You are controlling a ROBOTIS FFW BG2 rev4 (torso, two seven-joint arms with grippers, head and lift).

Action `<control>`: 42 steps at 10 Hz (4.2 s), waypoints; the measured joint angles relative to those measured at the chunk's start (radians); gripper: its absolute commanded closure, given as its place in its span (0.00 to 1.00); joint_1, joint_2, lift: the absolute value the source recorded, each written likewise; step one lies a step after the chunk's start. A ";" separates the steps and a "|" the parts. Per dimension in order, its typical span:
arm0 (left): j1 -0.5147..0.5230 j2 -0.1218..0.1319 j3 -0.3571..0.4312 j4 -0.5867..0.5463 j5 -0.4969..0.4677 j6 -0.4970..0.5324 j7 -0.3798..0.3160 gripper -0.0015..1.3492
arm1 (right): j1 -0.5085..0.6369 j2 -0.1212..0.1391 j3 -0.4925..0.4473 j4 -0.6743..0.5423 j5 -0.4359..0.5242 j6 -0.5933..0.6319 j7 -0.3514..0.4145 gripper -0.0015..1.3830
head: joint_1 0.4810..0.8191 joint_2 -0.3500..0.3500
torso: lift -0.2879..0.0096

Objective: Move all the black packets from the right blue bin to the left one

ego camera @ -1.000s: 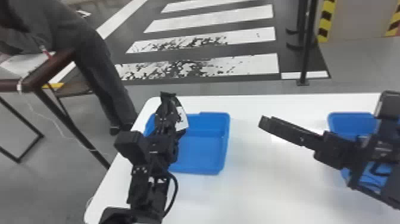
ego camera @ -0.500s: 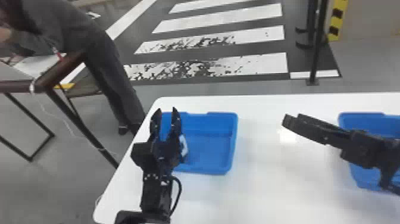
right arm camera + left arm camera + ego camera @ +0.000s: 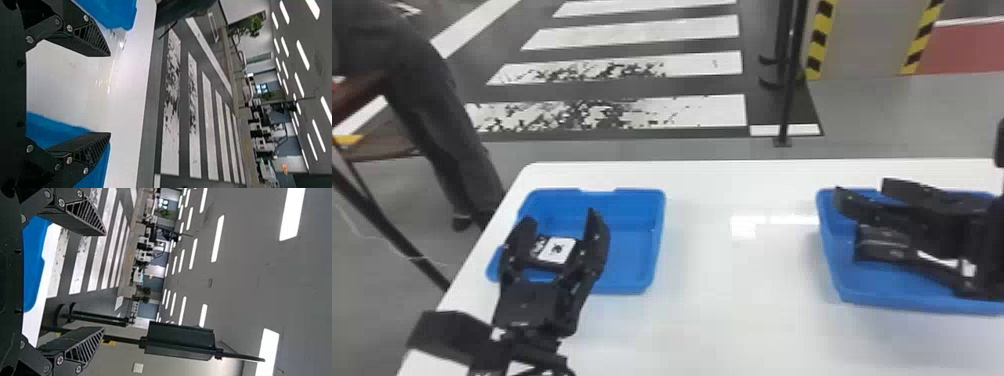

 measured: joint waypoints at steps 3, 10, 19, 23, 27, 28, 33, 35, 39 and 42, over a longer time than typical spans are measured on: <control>0.158 0.004 -0.031 -0.179 0.044 0.095 -0.051 0.12 | 0.071 0.025 -0.088 -0.064 0.049 0.079 -0.143 0.25 | 0.63 0.47 | 0.50; 0.154 0.000 -0.018 -0.186 0.020 0.106 -0.067 0.12 | 0.008 0.040 -0.099 0.259 0.136 -0.041 -0.191 0.26 | 0.63 0.32 | 0.50; 0.158 -0.007 -0.005 -0.177 0.020 0.088 -0.068 0.12 | -0.049 0.053 -0.097 0.408 0.151 -0.042 -0.210 0.49 | 0.63 0.30 | 0.50; 0.157 -0.008 -0.003 -0.167 0.020 0.076 -0.068 0.12 | -0.045 0.052 -0.097 0.432 0.098 -0.070 -0.177 0.82 | 0.63 0.34 | 0.50; 0.154 -0.007 -0.006 -0.163 0.025 0.073 -0.068 0.12 | 0.018 0.053 -0.093 0.283 -0.010 -0.148 -0.104 0.82 | 0.63 0.43 | 0.50; 0.152 -0.006 -0.007 -0.163 0.031 0.075 -0.068 0.12 | 0.030 0.051 -0.094 0.245 -0.055 -0.157 -0.035 0.82 | 0.63 0.45 | 0.50; 0.117 -0.007 -0.008 -0.154 0.129 0.147 -0.067 0.12 | -0.155 -0.031 0.087 0.428 -0.201 -0.332 0.414 0.82 | 0.63 0.67 | 0.50; 0.075 0.001 -0.021 -0.156 0.230 0.204 -0.127 0.12 | -0.239 -0.056 0.210 0.559 -0.284 -0.366 0.499 0.82 | 0.63 0.73 | 0.50; -0.039 0.019 -0.018 -0.206 0.283 0.402 -0.209 0.13 | -0.299 -0.074 0.455 0.562 -0.403 -0.358 0.518 0.82 | 0.63 0.84 | 0.50; -0.067 0.021 -0.009 -0.212 0.264 0.507 -0.215 0.13 | -0.324 -0.075 0.553 0.561 -0.452 -0.356 0.499 0.82 | 0.63 0.89 | 0.50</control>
